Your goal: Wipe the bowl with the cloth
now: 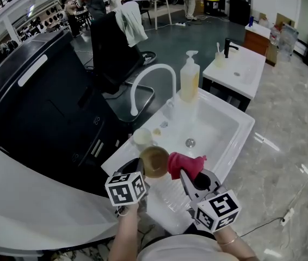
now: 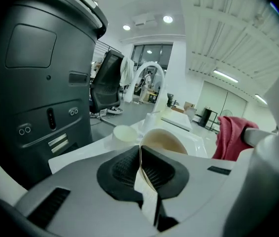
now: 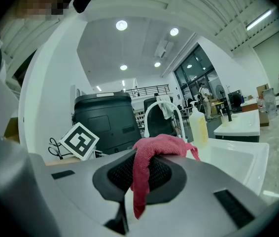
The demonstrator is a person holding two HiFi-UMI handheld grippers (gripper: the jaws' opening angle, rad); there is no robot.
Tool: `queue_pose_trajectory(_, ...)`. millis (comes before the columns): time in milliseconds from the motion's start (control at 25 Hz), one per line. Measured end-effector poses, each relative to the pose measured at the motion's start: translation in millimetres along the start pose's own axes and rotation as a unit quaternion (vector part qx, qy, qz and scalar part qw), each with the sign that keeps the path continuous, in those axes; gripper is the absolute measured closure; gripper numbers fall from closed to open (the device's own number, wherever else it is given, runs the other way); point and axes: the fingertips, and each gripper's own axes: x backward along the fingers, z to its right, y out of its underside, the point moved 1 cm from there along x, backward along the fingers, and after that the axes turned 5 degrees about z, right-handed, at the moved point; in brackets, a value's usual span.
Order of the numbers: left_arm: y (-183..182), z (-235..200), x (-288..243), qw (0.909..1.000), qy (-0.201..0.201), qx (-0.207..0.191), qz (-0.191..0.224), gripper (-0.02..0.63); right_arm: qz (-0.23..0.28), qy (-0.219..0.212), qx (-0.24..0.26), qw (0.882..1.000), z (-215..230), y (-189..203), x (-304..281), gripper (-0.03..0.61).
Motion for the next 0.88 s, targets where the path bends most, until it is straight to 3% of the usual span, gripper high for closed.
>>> queue_pose_trajectory(200,-22.1,16.5,16.5,0.9992,0.016,-0.007,0.036,0.581,0.026,-0.022,0.007,0.999,-10.0,-16.1,-3.2,0.545)
queue_pose_trajectory(480,-28.6,37.0,28.1,0.9976,0.033,-0.024,0.056,0.581,0.044,-0.047,0.043,0.997,-28.7,-28.6,-19.8,0.545)
queue_pose_trajectory(880,-33.4,38.5,45.4,0.9963,0.031,-0.037,0.071,0.583,-0.004,-0.040,0.115,0.992,-47.6,-7.3,-55.0,0.545)
